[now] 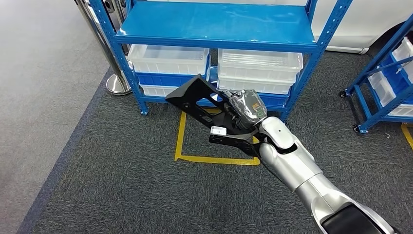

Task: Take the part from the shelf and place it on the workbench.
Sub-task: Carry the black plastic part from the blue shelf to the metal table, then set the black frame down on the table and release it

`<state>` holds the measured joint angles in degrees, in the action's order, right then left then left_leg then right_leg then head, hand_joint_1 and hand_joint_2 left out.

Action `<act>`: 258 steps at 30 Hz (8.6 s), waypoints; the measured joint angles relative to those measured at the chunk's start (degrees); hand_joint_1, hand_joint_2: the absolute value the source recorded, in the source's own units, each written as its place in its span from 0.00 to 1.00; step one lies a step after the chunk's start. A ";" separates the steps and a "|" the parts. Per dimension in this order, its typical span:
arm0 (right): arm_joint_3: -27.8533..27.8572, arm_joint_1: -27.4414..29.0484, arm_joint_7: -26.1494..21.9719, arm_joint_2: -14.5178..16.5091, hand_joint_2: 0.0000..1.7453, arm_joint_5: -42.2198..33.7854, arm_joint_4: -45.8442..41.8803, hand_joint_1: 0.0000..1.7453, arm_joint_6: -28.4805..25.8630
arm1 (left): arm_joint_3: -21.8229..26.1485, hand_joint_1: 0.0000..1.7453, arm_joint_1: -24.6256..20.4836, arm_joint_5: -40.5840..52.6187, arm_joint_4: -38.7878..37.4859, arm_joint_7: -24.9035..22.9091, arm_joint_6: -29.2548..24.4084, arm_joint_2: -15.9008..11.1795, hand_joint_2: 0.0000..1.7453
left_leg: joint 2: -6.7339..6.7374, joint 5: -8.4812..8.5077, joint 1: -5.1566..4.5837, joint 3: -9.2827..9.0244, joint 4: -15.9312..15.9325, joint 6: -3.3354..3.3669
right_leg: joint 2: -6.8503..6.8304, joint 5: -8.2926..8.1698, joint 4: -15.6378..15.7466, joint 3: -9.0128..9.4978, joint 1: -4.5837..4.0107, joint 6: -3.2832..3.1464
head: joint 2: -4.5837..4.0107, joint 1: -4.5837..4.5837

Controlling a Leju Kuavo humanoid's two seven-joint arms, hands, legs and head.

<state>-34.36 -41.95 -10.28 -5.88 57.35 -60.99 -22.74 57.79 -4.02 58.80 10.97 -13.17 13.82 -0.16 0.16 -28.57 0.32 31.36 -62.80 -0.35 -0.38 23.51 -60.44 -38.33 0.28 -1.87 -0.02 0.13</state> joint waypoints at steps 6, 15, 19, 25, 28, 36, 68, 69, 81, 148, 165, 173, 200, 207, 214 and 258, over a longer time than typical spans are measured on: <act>-0.03 -0.33 0.03 -0.05 1.00 -0.23 0.00 1.00 0.36 | 0.08 0.00 -0.17 -0.02 0.00 0.02 0.00 -0.07 1.00 | 0.34 2.13 -0.11 -1.58 7.15 1.78 | 0.08 0.44 -0.59 -1.47 0.20 1.92 | 0.01 -0.02; -0.04 -1.28 0.47 -0.13 1.00 -1.70 0.36 1.00 1.87 | 0.22 0.00 -0.21 -0.13 0.00 0.21 0.18 0.15 1.00 | 0.56 6.67 0.09 6.40 4.79 1.37 | 0.21 5.54 -4.37 5.37 0.71 2.80 | 0.00 -0.04; -0.04 -1.76 0.57 -0.22 1.00 -1.99 0.28 1.00 1.91 | 0.82 0.00 -0.03 -0.80 0.00 1.46 0.57 0.19 1.00 | 0.47 7.97 -0.02 7.45 4.45 -0.08 | 0.17 7.27 1.60 8.23 0.41 1.46 | 0.01 -0.04; -0.04 -1.80 0.69 -0.34 1.00 -2.25 0.39 1.00 1.77 | 1.42 0.00 0.11 -1.23 0.00 2.58 0.38 0.21 1.00 | 0.34 -1.50 0.42 12.62 -10.32 -1.74 | 0.04 5.13 1.82 6.37 0.47 -0.09 | 0.00 -0.03; -0.04 -1.80 0.78 -0.35 1.00 -2.47 0.37 1.00 1.66 | 1.58 0.00 0.16 -1.25 0.00 2.73 0.37 0.21 1.00 | 0.27 1.06 0.34 9.27 -7.50 -1.27 | 0.09 4.89 1.44 5.78 0.22 -0.02 | 0.00 -0.02; 0.91 -2.76 0.97 -0.79 1.00 -5.01 -1.66 1.00 0.20 | 2.23 0.00 0.28 -1.25 0.00 3.25 0.09 -0.02 1.00 | 0.10 4.30 -0.29 1.53 6.65 1.58 | 0.32 5.17 0.90 4.67 0.49 2.00 | 0.01 -0.07; 4.77 -3.72 0.92 -2.76 1.00 -6.19 -5.67 1.00 0.14 | 2.56 0.00 0.09 -1.16 -0.04 3.56 0.02 0.30 1.00 | -1.01 2.39 0.44 -0.11 6.32 2.10 | 3.37 2.93 -2.77 -1.51 0.58 3.04 | 0.01 -0.19; 4.80 -3.75 0.91 -2.78 1.00 -6.19 -5.67 1.00 0.14 | 2.56 0.00 0.12 -1.16 -0.04 3.57 0.02 0.30 1.00 | -0.27 2.56 0.34 0.08 6.40 2.22 | 1.86 4.95 -5.80 -2.79 0.60 3.25 | 0.01 -0.23; 4.99 -3.70 0.95 -3.05 1.00 -6.19 -6.03 1.00 0.16 | 2.60 0.00 0.02 -1.16 -0.04 3.60 -0.01 0.54 1.00 | 5.75 1.37 -0.11 1.81 3.67 0.05 | -1.80 2.91 0.56 3.06 0.39 1.69 | 0.02 -0.23; 6.03 -5.98 3.69 -7.17 1.00 -1.62 -8.93 1.00 3.17 | 4.26 0.00 0.53 -1.22 -0.09 3.23 0.58 0.34 1.00 | 0.53 -7.66 0.57 6.17 -9.45 -0.28 | 1.94 1.17 1.01 1.69 0.41 0.84 | 0.00 -0.59; 6.49 -7.46 4.03 -10.44 1.00 -0.04 -10.16 1.00 5.53 | 5.38 0.00 0.70 -1.18 -0.09 3.22 0.85 0.23 1.00 | 2.17 1.51 0.24 1.00 5.04 2.87 | 0.76 7.02 -14.00 -6.37 0.91 3.73 | 0.01 -0.73; 6.51 -9.74 4.24 -11.25 1.00 0.09 -10.27 1.00 6.42 | 5.44 0.00 0.48 -1.16 -0.07 3.23 0.84 0.13 1.00 | 6.72 0.11 -0.25 0.45 4.26 0.94 | -2.12 1.43 0.48 1.40 0.09 2.78 | 0.01 -0.70; 6.37 -15.77 5.73 -13.30 1.00 0.98 -10.03 1.00 9.41 | 5.74 0.00 0.64 -0.97 -0.09 2.67 0.84 0.16 1.00 | 4.16 1.18 0.17 1.12 4.49 2.52 | -2.13 1.72 -3.80 -1.11 0.94 4.11 | 0.01 -0.89; 6.24 -17.76 6.12 -13.89 1.00 1.25 -10.12 1.00 10.04 | 5.81 0.00 0.31 -0.87 -0.09 2.52 0.91 0.22 1.00 | 4.25 -2.13 0.23 1.28 1.28 0.55 | -0.60 0.72 1.29 1.61 0.48 1.56 | 0.00 -0.86; 5.81 -20.65 6.82 -14.18 1.00 1.80 -10.09 1.00 11.28 | 5.91 0.00 0.74 -0.87 -0.09 2.26 1.07 0.25 1.00 | -0.65 -2.80 0.43 6.93 -7.78 0.91 | 4.74 0.72 1.15 1.89 0.32 0.87 | 0.00 -0.85; 2.21 -37.87 10.15 -24.88 1.00 -0.39 -0.73 1.00 16.40 | 11.81 0.00 0.82 -3.79 -0.11 2.11 1.79 1.13 1.00 | 1.71 3.52 0.45 2.53 5.20 3.16 | 0.59 6.83 -12.28 -5.07 1.31 4.51 | 0.00 -1.38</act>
<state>-32.15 -79.82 -0.13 -30.76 56.96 -61.72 -6.34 69.60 -3.20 55.00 10.86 -11.06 15.61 0.96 1.87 -25.05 0.76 33.88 -57.60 2.81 0.21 30.34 -72.72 -43.40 1.59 2.64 -0.02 -1.26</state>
